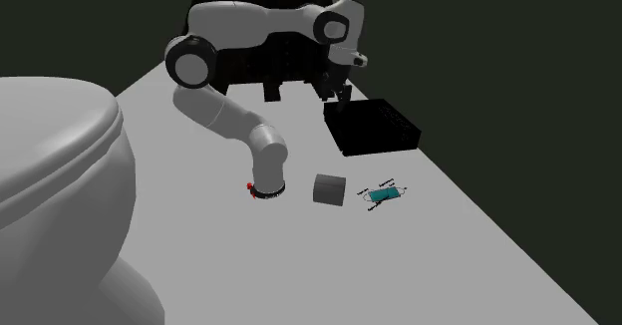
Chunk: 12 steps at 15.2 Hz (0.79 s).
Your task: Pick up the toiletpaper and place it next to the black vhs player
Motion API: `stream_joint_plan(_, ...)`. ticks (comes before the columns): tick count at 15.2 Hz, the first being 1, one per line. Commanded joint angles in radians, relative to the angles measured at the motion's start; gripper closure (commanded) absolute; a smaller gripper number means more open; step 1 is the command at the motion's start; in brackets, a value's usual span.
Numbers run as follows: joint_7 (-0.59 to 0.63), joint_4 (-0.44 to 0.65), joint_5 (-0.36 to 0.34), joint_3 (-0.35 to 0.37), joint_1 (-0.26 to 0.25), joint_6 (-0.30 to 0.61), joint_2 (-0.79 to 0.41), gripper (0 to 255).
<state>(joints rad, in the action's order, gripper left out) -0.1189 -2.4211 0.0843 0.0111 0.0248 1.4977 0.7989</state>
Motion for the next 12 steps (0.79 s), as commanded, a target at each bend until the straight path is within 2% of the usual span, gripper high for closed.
stream_joint_plan(1, 0.000, 0.000, 0.000, 0.000, 0.000, 0.000, 0.000, 0)
stream_joint_plan(12, 0.034, 0.149, -0.068, -0.166, 0.150, -0.047, -0.470, 0)
